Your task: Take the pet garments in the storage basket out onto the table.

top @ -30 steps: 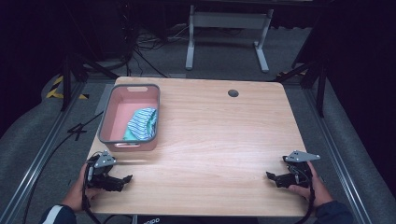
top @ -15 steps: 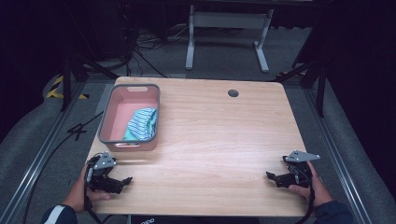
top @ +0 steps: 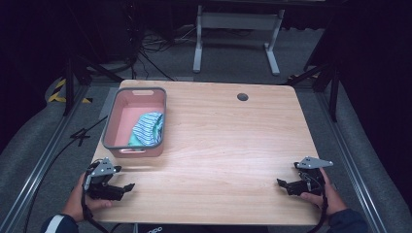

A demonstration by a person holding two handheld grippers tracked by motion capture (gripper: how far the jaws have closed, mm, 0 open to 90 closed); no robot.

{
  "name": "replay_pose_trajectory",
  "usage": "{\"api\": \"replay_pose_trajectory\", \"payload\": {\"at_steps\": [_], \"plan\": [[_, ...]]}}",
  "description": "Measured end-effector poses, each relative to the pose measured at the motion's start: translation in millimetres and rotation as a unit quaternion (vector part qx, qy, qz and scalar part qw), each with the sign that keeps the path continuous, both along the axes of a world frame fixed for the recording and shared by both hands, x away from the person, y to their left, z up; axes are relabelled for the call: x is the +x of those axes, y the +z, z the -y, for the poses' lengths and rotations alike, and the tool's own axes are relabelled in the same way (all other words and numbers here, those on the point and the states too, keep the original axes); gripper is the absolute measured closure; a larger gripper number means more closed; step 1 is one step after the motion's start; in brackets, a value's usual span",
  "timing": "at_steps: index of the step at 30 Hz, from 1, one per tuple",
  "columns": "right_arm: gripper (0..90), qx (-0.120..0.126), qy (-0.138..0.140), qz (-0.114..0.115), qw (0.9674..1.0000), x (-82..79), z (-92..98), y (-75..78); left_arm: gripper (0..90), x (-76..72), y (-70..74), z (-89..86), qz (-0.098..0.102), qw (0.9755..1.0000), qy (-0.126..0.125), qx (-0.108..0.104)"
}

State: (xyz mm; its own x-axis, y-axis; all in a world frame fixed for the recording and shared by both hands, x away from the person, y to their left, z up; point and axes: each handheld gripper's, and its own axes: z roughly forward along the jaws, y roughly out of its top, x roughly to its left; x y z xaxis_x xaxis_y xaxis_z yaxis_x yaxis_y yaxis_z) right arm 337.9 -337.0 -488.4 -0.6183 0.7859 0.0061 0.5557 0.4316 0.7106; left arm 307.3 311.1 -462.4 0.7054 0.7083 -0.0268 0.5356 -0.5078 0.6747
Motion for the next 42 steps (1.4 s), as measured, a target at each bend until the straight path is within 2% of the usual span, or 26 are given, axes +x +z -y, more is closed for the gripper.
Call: {"api": "replay_pose_trajectory", "payload": {"at_steps": [2, 10, 11, 15, 16, 18, 20, 28, 31, 33, 34, 37, 40, 42], "plan": [[0.7, 0.0, 0.0, 0.0, 1.0, 0.0, 0.0, 0.0, 17.7, -1.2, 3.7, -1.9, 0.0, 1.0, -0.004, -0.007], [0.7, -0.001, 0.001, 0.0, 1.0, -0.6, -0.2, 0.0, 18.2, -4.7, 22.0, -5.9, 0.014, 0.9999, 0.001, 0.003], [0.7, -0.001, 0.001, 0.001, 1.0, -0.6, -0.1, 0.0, 18.2, -4.9, 25.5, -6.8, 0.015, 0.9999, 0.001, -0.002], [0.7, 0.0, 0.001, 0.0, 1.0, -0.6, -0.1, 0.0, 18.3, -5.5, 40.3, -8.4, 0.034, 0.9994, 0.003, -0.011], [0.7, 0.0, 0.001, 0.001, 1.0, -0.5, -0.1, 0.0, 18.3, -5.5, 40.3, -8.4, 0.034, 0.9994, 0.003, -0.011], [0.7, 0.0, 0.001, 0.001, 1.0, -0.6, -0.1, 0.0, 18.1, -3.3, 50.5, -8.3, 0.047, 0.9988, 0.001, -0.015], [0.7, -0.001, 0.001, 0.0, 1.0, -0.6, -0.1, 0.0, 18.0, -2.6, 53.8, -7.9, 0.048, 0.9987, 0.001, -0.017], [0.7, -0.001, 0.001, 0.0, 1.0, -0.5, -0.1, 0.0, 17.7, 15.8, 89.7, -1.5, 0.069, 0.9976, -0.013, -0.002], [0.7, -0.001, 0.001, 0.0, 1.0, -0.5, -0.1, 0.0, 17.7, 21.8, 96.5, 0.7, 0.07, 0.9974, -0.014, -0.001], [0.7, -0.001, 0.001, 0.0, 1.0, -0.5, -0.1, 0.0, 17.7, 31.3, 103.5, 3.8, 0.069, 0.9975, -0.013, 0.0], [0.7, -0.001, 0.001, 0.0, 1.0, -0.5, -0.1, 0.0, 17.7, 31.3, 103.5, 3.8, 0.069, 0.9975, -0.013, 0.0], [0.7, -0.001, 0.001, 0.001, 1.0, -0.5, -0.1, 0.0, 17.9, 43.4, 108.1, 9.5, 0.069, 0.9975, -0.012, 0.01], [0.7, -0.001, 0.001, 0.0, 1.0, -0.5, 0.0, 0.0, 19.0, 53.2, 109.7, 13.3, 0.063, 0.9979, -0.014, -0.002], [0.7, 0.0, 0.002, 0.0, 1.0, -0.5, 0.1, 0.0, 19.4, 61.4, 109.4, 15.9, 0.06, 0.9982, -0.01, 0.002]]}}
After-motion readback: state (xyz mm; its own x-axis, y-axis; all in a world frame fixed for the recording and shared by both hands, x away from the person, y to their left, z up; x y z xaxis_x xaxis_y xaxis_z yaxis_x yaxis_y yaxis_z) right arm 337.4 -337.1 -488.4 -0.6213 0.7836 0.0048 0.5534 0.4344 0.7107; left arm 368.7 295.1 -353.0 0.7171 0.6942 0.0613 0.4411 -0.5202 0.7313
